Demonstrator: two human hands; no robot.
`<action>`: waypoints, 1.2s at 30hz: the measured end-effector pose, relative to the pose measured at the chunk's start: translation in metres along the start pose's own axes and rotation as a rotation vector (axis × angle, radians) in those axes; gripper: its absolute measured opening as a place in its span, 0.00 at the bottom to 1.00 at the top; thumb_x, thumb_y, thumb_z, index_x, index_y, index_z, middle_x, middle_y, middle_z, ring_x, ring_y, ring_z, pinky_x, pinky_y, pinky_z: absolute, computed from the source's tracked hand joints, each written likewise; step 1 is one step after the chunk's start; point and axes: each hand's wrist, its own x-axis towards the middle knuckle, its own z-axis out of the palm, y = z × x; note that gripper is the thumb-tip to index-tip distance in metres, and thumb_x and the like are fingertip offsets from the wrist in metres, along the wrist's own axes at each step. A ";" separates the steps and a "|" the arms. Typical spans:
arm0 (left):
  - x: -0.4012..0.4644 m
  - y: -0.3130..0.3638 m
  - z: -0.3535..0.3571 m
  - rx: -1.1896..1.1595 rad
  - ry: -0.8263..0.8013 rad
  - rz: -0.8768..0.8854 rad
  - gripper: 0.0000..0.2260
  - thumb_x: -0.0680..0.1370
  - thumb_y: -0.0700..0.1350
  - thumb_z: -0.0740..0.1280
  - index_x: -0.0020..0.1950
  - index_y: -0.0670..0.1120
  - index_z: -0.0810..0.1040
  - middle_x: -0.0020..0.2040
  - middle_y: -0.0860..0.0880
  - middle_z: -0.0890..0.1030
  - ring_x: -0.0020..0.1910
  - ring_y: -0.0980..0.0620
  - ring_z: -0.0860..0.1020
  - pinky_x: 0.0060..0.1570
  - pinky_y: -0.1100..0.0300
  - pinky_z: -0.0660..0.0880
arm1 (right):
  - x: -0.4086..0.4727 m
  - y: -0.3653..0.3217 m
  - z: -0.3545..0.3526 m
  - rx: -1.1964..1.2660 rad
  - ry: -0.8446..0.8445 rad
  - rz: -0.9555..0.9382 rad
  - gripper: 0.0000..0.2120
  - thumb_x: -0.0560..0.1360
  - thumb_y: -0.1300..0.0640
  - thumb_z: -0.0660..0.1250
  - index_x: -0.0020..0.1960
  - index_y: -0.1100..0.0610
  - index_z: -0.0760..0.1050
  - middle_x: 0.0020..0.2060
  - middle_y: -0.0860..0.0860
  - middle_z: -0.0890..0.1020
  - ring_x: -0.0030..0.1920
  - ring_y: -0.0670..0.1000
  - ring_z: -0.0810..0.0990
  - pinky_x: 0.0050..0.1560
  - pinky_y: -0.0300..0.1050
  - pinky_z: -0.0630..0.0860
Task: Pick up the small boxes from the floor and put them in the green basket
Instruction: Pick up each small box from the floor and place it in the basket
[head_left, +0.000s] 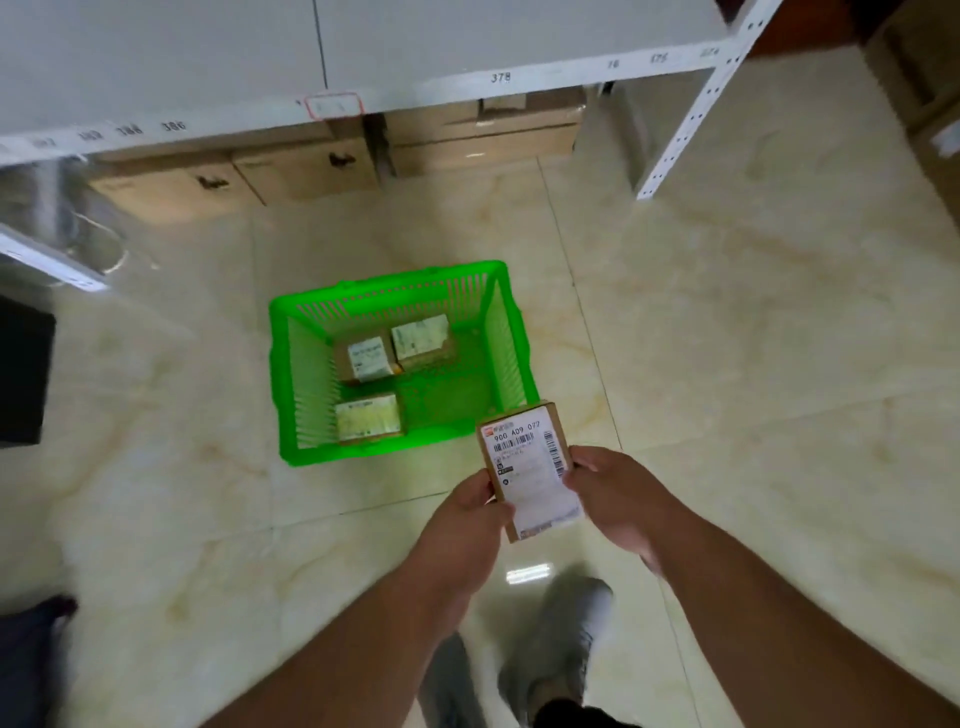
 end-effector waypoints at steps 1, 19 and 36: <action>0.006 0.008 -0.007 -0.024 0.017 0.009 0.25 0.77 0.34 0.59 0.65 0.58 0.80 0.59 0.60 0.85 0.64 0.55 0.79 0.66 0.53 0.70 | 0.010 -0.013 0.000 -0.034 -0.004 -0.020 0.20 0.80 0.58 0.56 0.69 0.50 0.77 0.65 0.51 0.81 0.57 0.51 0.79 0.46 0.40 0.72; 0.167 0.090 -0.077 -0.480 0.204 -0.231 0.16 0.80 0.37 0.62 0.49 0.55 0.86 0.48 0.57 0.88 0.50 0.59 0.83 0.51 0.52 0.73 | 0.245 -0.115 0.016 -0.412 -0.238 -0.061 0.17 0.79 0.56 0.58 0.64 0.54 0.77 0.63 0.56 0.82 0.54 0.55 0.80 0.51 0.45 0.78; 0.343 -0.022 -0.151 -1.000 0.323 -0.478 0.14 0.77 0.29 0.56 0.52 0.42 0.78 0.38 0.42 0.75 0.36 0.48 0.69 0.38 0.56 0.69 | 0.418 -0.074 0.167 -0.824 -0.257 -0.062 0.15 0.75 0.58 0.61 0.60 0.58 0.76 0.58 0.59 0.81 0.49 0.58 0.81 0.44 0.46 0.79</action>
